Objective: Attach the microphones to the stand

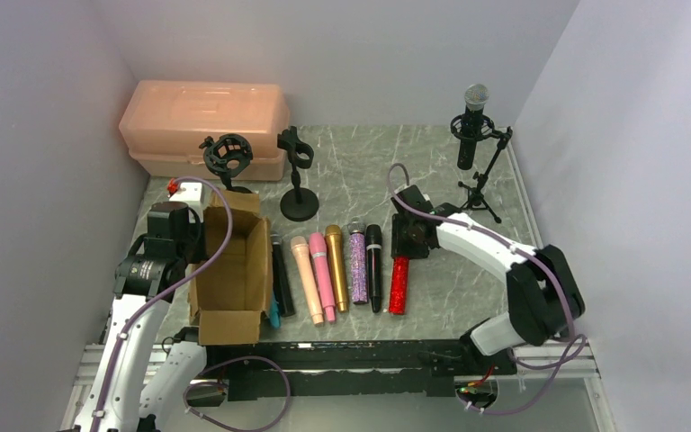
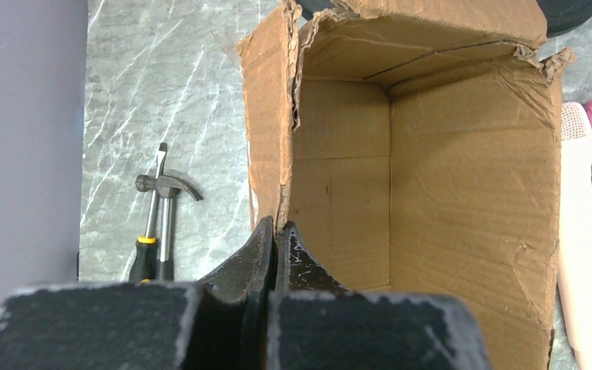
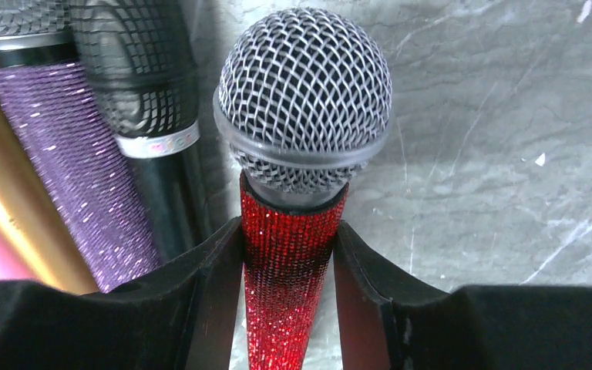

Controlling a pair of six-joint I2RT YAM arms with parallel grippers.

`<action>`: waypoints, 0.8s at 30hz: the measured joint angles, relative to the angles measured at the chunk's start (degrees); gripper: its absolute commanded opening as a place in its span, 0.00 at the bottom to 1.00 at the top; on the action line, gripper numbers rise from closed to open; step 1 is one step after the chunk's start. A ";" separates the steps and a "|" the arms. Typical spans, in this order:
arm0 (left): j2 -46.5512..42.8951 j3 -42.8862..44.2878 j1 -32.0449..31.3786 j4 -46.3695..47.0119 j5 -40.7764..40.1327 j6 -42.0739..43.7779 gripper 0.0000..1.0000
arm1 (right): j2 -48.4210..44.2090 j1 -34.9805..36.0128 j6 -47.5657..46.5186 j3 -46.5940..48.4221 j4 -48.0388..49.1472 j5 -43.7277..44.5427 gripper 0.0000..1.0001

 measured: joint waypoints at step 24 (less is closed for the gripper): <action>0.26 5.70 0.00 -1.73 5.20 1.03 0.00 | -7.02 1.40 -0.33 7.93 0.04 -2.36 0.75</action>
